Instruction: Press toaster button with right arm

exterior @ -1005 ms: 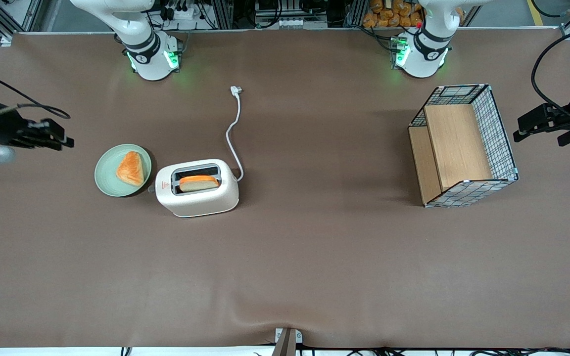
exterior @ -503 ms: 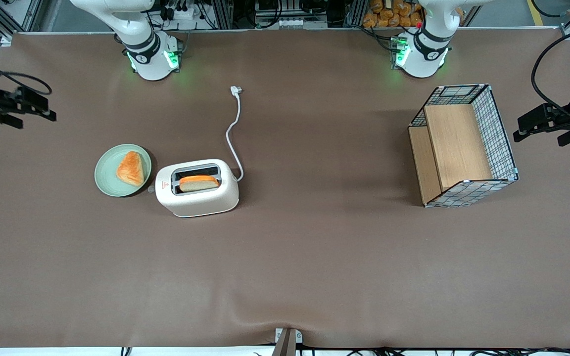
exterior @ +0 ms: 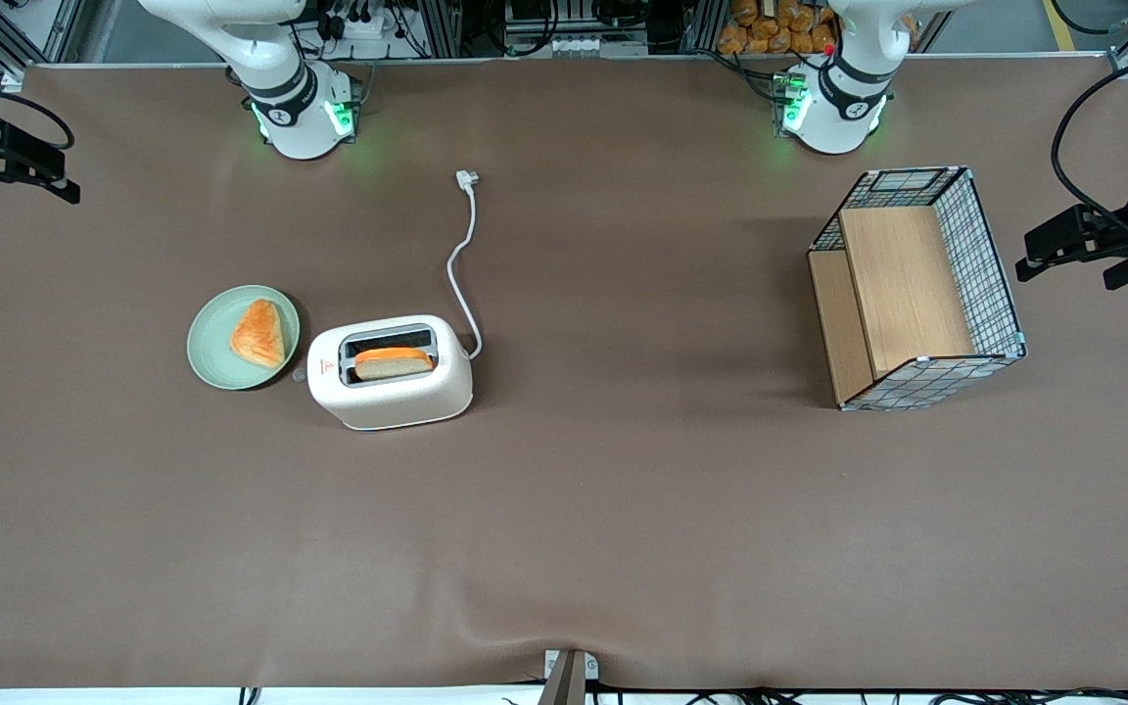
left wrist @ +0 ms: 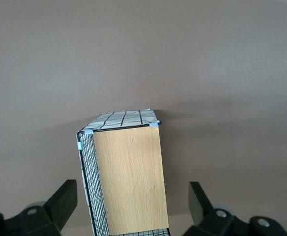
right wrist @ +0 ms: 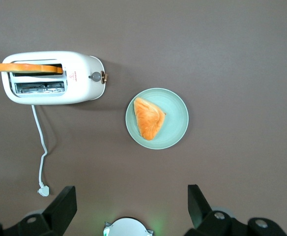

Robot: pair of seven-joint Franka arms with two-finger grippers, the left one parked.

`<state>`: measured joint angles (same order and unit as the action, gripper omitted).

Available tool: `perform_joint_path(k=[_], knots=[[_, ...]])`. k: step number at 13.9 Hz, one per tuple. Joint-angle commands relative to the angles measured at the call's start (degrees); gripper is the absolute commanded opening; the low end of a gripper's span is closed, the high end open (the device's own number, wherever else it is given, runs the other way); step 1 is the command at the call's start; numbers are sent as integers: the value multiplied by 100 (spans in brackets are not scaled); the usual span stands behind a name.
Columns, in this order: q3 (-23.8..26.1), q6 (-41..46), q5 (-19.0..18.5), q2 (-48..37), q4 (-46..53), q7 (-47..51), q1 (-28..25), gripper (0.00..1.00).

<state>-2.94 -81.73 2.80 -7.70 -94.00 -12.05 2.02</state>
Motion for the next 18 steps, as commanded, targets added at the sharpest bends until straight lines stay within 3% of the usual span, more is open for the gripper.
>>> perform_joint_path(k=[1, 3, 6, 18], knots=[[241, -9, -209, -170, 5, 220, 62, 100], [321, -132, -412, -223, 13, 413, 36, 100], [312, -326, -429, -223, 5, 423, 18, 100], [277, -300, -280, -214, 13, 467, 53, 100]])
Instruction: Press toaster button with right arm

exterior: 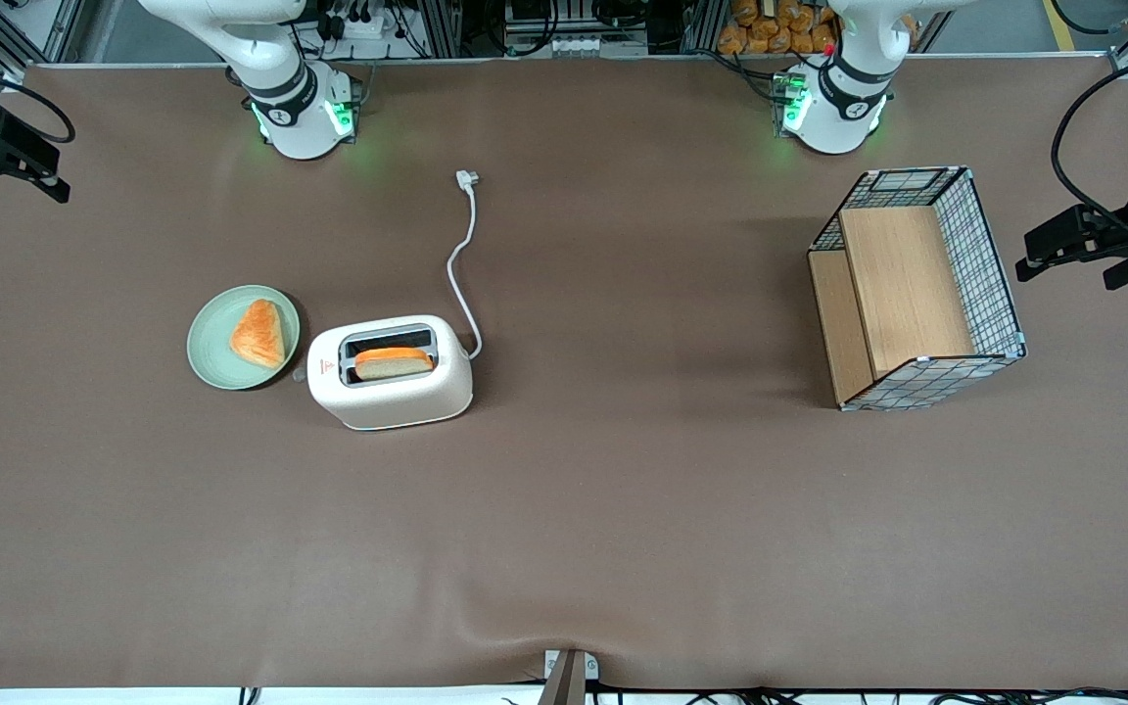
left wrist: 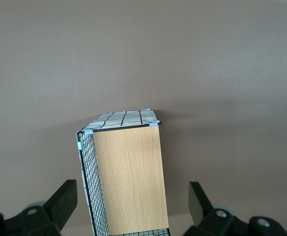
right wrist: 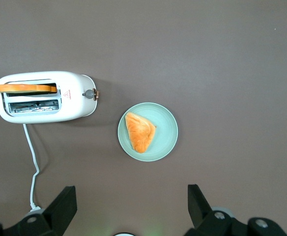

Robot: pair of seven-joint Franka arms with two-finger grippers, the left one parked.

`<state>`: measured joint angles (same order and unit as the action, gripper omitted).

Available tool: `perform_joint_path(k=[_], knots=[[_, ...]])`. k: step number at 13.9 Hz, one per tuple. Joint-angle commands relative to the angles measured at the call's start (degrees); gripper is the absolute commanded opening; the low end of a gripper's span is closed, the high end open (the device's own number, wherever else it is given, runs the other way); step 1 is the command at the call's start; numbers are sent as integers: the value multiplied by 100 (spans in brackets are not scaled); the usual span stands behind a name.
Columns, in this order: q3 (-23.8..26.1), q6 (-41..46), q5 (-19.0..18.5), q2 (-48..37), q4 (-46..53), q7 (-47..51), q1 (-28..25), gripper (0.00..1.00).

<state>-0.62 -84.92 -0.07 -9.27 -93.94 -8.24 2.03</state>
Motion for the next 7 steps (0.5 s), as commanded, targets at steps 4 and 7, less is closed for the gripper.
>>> perform_joint_path(k=[4, 7], knots=[[44, 28, 7, -48, 8, 77, 43, 100], [44, 28, 7, -40, 8, 51, 17, 100]])
